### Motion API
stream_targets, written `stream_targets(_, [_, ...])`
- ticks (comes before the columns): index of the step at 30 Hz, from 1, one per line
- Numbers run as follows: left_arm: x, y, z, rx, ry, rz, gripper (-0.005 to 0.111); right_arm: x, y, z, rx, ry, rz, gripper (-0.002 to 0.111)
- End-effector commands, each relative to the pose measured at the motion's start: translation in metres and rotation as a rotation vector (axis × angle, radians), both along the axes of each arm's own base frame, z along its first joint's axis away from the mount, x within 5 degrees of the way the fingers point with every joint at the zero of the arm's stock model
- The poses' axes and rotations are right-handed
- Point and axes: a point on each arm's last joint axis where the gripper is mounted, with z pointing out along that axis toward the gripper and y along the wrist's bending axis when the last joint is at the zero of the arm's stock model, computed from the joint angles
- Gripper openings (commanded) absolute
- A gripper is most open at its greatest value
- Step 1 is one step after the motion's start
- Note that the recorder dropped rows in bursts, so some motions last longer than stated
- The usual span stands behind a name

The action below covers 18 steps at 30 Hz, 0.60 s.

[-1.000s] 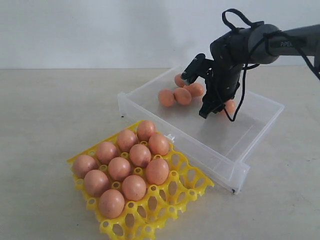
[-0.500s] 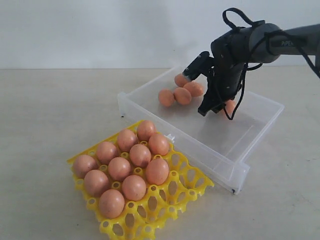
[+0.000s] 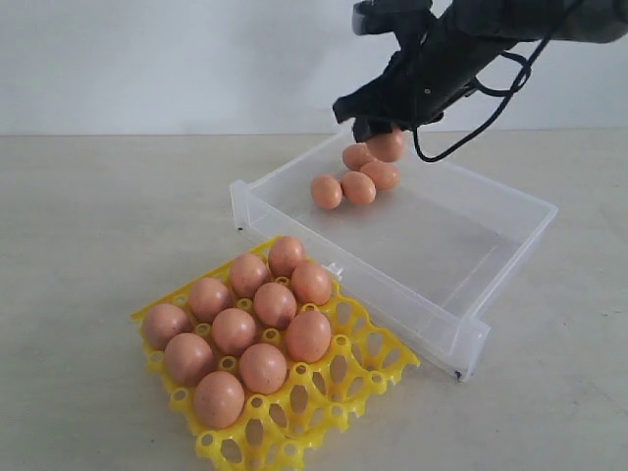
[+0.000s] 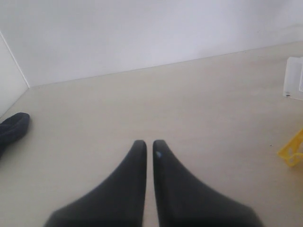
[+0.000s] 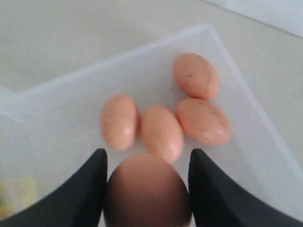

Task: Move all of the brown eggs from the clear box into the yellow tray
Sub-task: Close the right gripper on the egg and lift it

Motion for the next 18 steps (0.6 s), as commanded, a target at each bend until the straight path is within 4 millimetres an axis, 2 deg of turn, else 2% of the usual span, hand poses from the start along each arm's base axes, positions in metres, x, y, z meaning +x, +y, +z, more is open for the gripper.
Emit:
stream_targets(1, [0.0,0.0,-0.001,-0.003,0.0,0.002,0.004,-0.031,0.001,0.014,0.149,-0.149,-0.025,0.0])
stream_targets(4, [0.0,0.0,-0.001,-0.003,0.0,0.002,0.004,-0.067,-0.004,0.017,0.123,-0.249,-0.013,0.0])
stream_targets(7, [0.0,0.0,-0.001,-0.003,0.0,0.002,0.004,-0.108,-0.007,0.008,0.02,-0.307,0.087,0.0])
stream_targets(10, [0.0,0.0,-0.001,-0.003,0.0,0.002,0.004,-0.14,-0.007,-0.004,-0.015,-0.332,0.203,0.0])
stream_targets(14, [0.0,0.0,-0.001,-0.003,0.0,0.002,0.004,-0.166,-0.01,-0.012,-0.026,-0.358,0.274,0.0])
stream_targets(18, [0.0,0.0,-0.001,-0.003,0.0,0.002,0.004,-0.171,-0.011,-0.014,-0.038,-0.359,0.288,0.0])
